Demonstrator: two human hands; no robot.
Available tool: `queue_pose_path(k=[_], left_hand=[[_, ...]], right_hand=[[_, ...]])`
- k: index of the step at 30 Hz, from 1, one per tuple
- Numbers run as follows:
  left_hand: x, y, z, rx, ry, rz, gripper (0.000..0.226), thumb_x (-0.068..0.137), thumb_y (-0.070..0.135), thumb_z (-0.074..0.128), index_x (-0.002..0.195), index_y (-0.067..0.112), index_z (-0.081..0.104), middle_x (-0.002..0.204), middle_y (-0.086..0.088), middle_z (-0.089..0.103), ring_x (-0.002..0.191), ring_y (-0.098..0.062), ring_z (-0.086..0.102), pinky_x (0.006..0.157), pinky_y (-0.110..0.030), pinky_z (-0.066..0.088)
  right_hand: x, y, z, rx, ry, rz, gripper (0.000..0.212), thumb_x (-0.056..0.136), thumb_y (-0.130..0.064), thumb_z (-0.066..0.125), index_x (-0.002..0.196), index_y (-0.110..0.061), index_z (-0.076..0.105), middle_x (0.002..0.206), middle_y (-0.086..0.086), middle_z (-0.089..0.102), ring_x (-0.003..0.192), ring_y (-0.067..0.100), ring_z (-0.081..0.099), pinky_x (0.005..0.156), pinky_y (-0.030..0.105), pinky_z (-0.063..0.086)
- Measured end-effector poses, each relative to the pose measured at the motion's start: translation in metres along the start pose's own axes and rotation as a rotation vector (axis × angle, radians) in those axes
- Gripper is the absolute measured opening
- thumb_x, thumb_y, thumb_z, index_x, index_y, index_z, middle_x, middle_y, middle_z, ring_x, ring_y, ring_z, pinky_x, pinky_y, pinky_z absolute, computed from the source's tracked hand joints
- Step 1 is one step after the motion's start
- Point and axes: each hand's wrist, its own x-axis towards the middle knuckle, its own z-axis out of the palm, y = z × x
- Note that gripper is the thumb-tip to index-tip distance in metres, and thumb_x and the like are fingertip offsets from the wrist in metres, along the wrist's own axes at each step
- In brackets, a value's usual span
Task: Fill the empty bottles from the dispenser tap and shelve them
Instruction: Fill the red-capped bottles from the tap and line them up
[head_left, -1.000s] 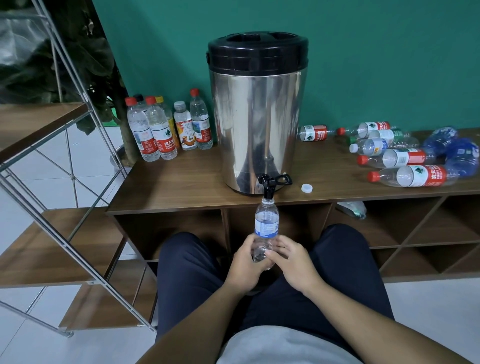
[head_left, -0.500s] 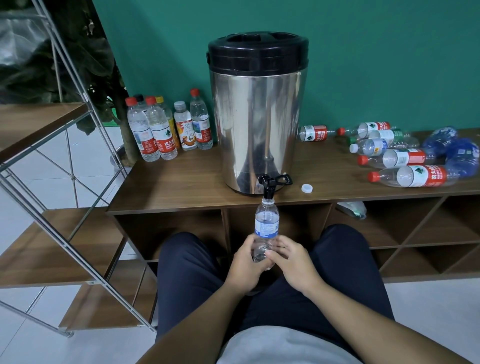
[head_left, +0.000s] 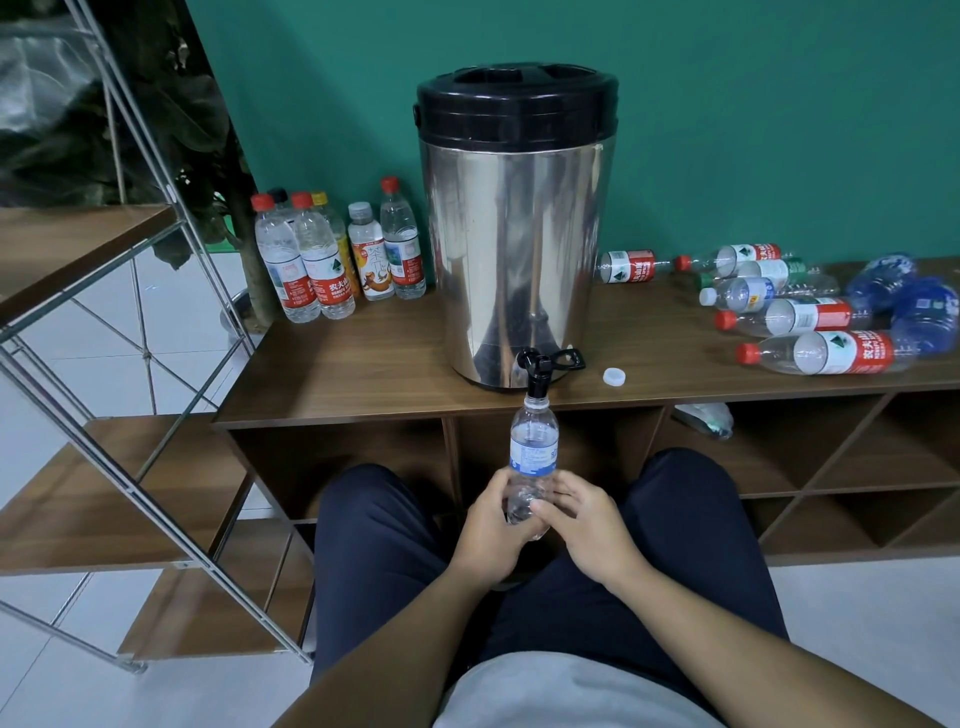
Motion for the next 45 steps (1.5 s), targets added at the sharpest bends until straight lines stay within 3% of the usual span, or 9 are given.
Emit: queue_pose_path(k=[8,21,32,45], left_hand=[[-0.001,0.002,-0.001,-0.012,0.004,0.000,0.053,0.092,0.014,0.089,0.137,0.031,0.066,0.125,0.006,0.080,0.116,-0.017,0.078,0.104,-0.051,0.064],[-0.003,0.004,-0.001,0.008,0.010,0.013,0.053,0.093,0.016,0.089,0.138,0.032,0.066,0.128,0.009,0.079,0.118,-0.015,0.077,0.106,-0.046,0.062],[-0.002,0.003,0.000,-0.010,0.008,-0.002,0.054,0.091,0.015,0.088,0.137,0.032,0.066,0.126,0.006,0.080,0.115,-0.017,0.078,0.104,-0.052,0.063],[-0.001,0.001,0.000,-0.005,0.011,0.010,0.053,0.091,0.016,0.089,0.137,0.032,0.066,0.125,0.005,0.080,0.116,-0.018,0.078,0.106,-0.052,0.062]], right_hand=[[-0.002,-0.003,0.000,0.013,-0.010,-0.003,0.039,0.099,-0.003,0.079,0.133,-0.020,0.074,0.125,-0.004,0.081,0.122,0.014,0.076,0.109,0.044,0.060],[-0.003,-0.004,0.000,0.021,-0.016,-0.001,0.042,0.098,-0.005,0.080,0.137,-0.021,0.073,0.129,-0.003,0.080,0.125,0.016,0.075,0.112,0.049,0.058],[-0.006,-0.010,0.000,0.057,-0.028,-0.009,0.039,0.100,0.001,0.075,0.134,-0.017,0.073,0.124,-0.003,0.082,0.120,0.015,0.077,0.105,0.035,0.060],[-0.007,-0.013,0.000,0.049,-0.028,-0.017,0.040,0.099,0.000,0.077,0.134,-0.019,0.073,0.124,-0.005,0.082,0.119,0.013,0.077,0.105,0.032,0.060]])
